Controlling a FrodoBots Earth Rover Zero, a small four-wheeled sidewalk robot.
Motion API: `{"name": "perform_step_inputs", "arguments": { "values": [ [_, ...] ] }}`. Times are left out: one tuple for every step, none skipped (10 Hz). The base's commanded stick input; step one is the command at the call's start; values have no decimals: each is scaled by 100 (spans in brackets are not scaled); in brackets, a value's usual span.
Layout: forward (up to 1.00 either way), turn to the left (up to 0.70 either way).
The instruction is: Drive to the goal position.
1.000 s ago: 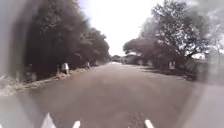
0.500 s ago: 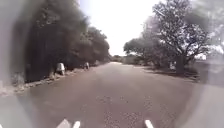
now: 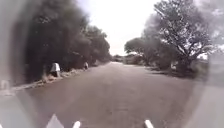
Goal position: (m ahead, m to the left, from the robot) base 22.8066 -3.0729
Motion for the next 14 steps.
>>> {"name": "perform_step_inputs", "arguments": {
  "values": [
    [85, 0],
    [85, 0],
    [85, 0],
    [85, 0],
    [85, 0],
    [85, 0],
    [85, 0],
    [85, 0],
    [85, 0],
    [85, 0],
    [85, 0],
    [85, 0],
    [85, 0],
    [85, 0]
  ]
}}
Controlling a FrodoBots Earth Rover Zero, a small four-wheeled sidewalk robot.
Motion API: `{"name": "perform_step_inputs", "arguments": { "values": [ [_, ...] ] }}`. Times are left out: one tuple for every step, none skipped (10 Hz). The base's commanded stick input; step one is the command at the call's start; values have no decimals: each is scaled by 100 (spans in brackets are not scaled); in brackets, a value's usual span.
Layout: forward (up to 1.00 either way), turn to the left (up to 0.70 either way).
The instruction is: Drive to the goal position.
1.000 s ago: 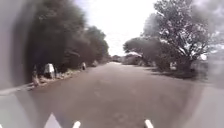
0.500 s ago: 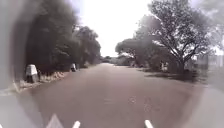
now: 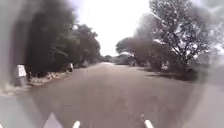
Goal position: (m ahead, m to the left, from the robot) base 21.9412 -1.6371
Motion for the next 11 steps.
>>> {"name": "perform_step_inputs", "arguments": {
  "values": [
    [85, 0],
    [85, 0],
    [85, 0],
    [85, 0],
    [85, 0],
    [85, 0],
    [85, 0],
    [85, 0],
    [85, 0],
    [85, 0],
    [85, 0]
  ]
}}
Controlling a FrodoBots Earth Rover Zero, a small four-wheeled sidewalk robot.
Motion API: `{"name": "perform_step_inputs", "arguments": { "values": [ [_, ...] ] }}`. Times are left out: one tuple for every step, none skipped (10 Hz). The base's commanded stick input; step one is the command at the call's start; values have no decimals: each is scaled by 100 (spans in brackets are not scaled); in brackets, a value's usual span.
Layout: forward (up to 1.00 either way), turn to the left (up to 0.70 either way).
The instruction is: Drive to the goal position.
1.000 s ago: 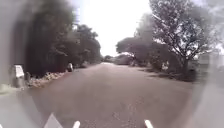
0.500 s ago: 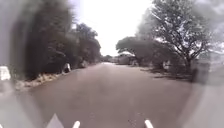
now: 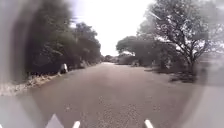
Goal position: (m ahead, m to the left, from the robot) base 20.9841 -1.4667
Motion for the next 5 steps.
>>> {"name": "perform_step_inputs", "arguments": {
  "values": [
    [85, 0],
    [85, 0],
    [85, 0],
    [85, 0],
    [85, 0]
  ]
}}
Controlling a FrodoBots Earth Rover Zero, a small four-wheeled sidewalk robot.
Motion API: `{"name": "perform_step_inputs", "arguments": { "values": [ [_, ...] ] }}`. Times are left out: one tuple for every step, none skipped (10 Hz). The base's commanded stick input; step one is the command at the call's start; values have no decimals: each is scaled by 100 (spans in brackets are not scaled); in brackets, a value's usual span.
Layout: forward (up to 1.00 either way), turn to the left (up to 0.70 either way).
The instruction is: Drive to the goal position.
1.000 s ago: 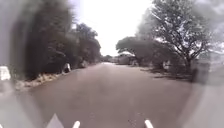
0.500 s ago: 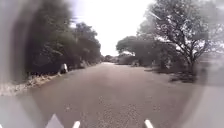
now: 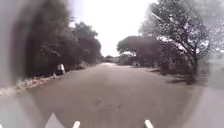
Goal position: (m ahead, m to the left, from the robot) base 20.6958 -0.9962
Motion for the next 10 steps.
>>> {"name": "perform_step_inputs", "arguments": {
  "values": [
    [85, 0],
    [85, 0],
    [85, 0],
    [85, 0],
    [85, 0],
    [85, 0],
    [85, 0],
    [85, 0],
    [85, 0],
    [85, 0]
  ]
}}
